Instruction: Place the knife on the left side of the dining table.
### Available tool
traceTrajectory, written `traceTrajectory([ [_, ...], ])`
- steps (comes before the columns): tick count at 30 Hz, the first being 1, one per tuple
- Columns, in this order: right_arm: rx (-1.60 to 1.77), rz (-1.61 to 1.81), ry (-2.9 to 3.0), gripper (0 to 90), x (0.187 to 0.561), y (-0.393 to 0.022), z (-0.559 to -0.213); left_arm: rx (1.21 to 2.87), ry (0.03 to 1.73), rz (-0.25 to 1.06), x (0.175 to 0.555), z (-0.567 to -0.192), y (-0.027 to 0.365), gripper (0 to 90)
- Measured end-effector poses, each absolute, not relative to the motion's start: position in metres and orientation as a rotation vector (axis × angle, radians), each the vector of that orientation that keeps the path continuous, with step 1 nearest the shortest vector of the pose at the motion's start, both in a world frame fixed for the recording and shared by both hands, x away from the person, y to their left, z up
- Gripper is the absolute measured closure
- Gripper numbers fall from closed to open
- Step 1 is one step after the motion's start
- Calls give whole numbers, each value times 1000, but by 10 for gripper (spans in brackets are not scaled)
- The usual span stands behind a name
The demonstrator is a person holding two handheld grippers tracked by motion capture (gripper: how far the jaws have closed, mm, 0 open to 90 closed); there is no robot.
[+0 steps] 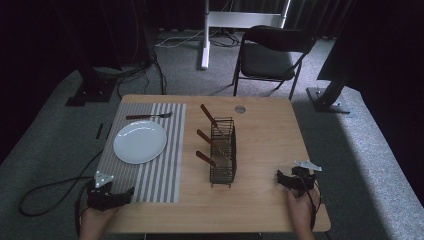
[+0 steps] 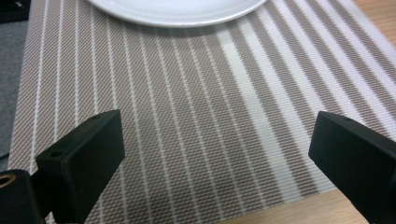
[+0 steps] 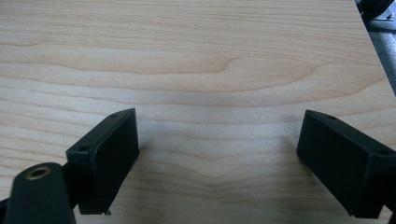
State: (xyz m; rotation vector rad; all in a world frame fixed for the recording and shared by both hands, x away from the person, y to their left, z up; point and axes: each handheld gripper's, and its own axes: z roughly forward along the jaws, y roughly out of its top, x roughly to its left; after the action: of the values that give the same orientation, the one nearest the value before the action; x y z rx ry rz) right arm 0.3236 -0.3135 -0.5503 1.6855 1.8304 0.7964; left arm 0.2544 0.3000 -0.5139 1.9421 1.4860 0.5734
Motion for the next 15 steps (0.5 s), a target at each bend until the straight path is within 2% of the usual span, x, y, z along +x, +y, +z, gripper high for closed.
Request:
traceTrajectory([
  [15, 1686, 796, 1831, 120, 324, -314, -550, 1955, 1309, 544, 268, -477, 266, 38],
])
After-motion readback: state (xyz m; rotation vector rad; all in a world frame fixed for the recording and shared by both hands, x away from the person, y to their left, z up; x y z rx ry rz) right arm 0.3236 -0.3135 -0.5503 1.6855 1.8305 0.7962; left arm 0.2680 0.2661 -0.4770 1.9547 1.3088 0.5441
